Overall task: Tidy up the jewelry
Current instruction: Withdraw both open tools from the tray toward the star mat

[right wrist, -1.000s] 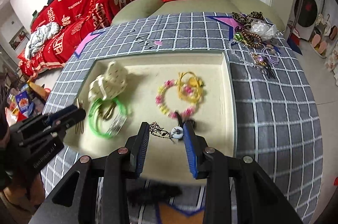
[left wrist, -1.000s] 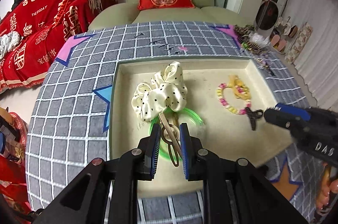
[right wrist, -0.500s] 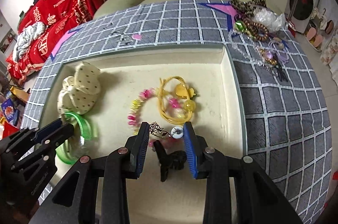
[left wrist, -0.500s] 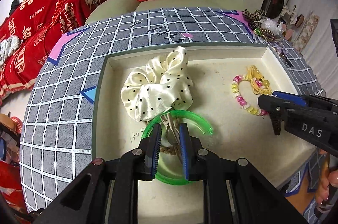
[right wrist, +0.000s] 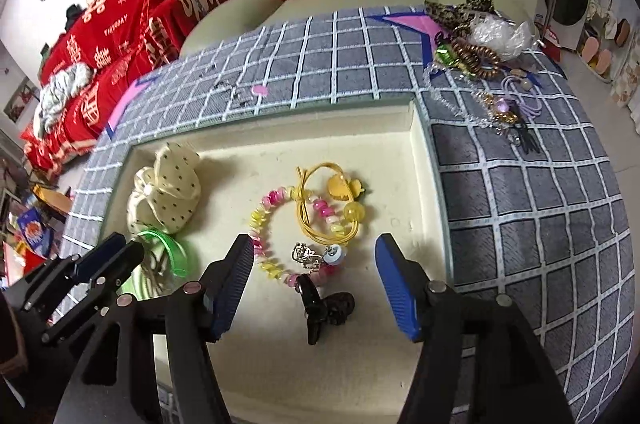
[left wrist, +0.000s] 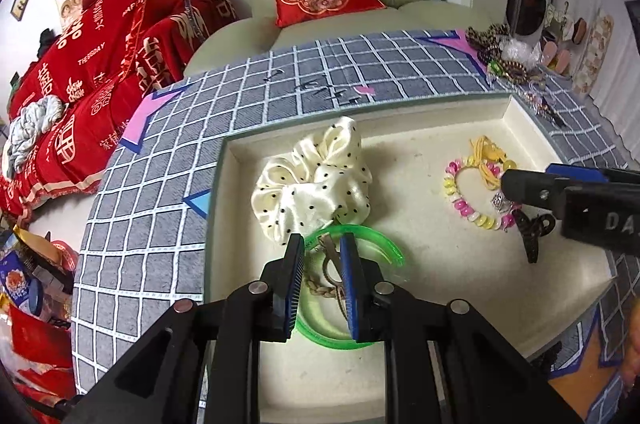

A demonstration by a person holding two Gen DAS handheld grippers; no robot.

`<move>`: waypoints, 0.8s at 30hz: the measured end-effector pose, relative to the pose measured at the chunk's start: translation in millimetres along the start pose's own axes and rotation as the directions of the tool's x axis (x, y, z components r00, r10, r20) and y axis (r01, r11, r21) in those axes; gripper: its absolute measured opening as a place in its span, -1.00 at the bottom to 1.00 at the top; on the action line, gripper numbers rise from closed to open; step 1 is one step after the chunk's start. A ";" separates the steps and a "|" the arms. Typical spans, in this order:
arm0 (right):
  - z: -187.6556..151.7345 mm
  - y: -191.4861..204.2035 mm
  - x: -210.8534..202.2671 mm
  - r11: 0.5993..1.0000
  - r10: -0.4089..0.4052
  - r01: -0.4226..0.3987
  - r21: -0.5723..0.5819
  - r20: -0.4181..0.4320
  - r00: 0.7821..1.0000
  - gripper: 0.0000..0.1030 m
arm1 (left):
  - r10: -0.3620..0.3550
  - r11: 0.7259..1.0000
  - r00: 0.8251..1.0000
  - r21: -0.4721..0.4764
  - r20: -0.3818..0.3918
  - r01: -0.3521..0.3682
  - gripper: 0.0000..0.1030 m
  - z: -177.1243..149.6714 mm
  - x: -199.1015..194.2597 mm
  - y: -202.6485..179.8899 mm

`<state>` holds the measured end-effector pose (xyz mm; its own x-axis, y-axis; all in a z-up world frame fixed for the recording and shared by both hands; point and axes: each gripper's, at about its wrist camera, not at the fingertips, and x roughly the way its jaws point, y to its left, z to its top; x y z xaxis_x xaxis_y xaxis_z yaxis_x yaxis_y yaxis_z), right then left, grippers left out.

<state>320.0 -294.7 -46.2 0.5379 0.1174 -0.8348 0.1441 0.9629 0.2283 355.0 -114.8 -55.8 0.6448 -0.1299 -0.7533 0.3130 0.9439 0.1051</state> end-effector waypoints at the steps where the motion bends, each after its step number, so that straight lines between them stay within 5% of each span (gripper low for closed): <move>1: 0.0 -1.2 -4.1 1.000 0.008 -0.008 0.010 0.005 1.000 0.39 | -0.009 1.000 1.000 -0.009 0.000 0.009 -0.48 -0.3 -3.2 2.3; 3: -0.7 -2.3 -11.3 1.000 0.017 -0.017 0.023 0.016 1.000 0.54 | -0.027 0.999 1.000 -0.022 -0.008 0.026 -0.48 -1.2 -6.2 5.2; 8: -7.5 -1.5 -31.5 0.999 0.022 -0.024 0.035 0.033 0.999 0.56 | -0.071 0.995 0.997 -0.069 -0.006 0.070 -0.36 -8.0 -21.0 13.1; 9: -10.6 -1.4 -35.9 0.999 0.030 -0.032 0.038 0.033 0.999 0.57 | -0.072 0.995 0.997 -0.066 -0.037 0.069 -0.02 -10.4 -24.3 13.7; 10: -12.5 -1.4 -38.6 0.999 0.035 -0.036 0.039 0.034 0.999 0.57 | -0.067 0.995 0.997 -0.070 -0.033 0.064 1.00 -13.4 -30.1 14.8; 22: -70.8 7.3 -80.1 0.999 0.046 -0.046 0.013 0.037 0.998 0.77 | -0.047 0.990 0.999 -0.134 0.002 0.047 1.00 -60.5 -103.8 38.4; 23: -76.8 8.5 -83.6 0.999 0.044 -0.044 0.007 0.042 0.998 1.00 | -0.052 0.990 0.999 -0.134 -0.005 0.050 1.00 -64.8 -106.8 38.6; 24: -83.4 9.3 -87.5 0.999 0.043 -0.044 0.005 0.053 0.998 1.00 | -0.056 0.989 0.998 -0.135 -0.011 0.054 1.00 -69.5 -110.0 38.1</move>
<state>204.9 -275.8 -12.9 0.5871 0.1460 -0.7963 0.1247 0.9555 0.2672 247.4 -43.5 -14.0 0.6181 -0.1794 -0.7653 0.2507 0.9678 -0.0243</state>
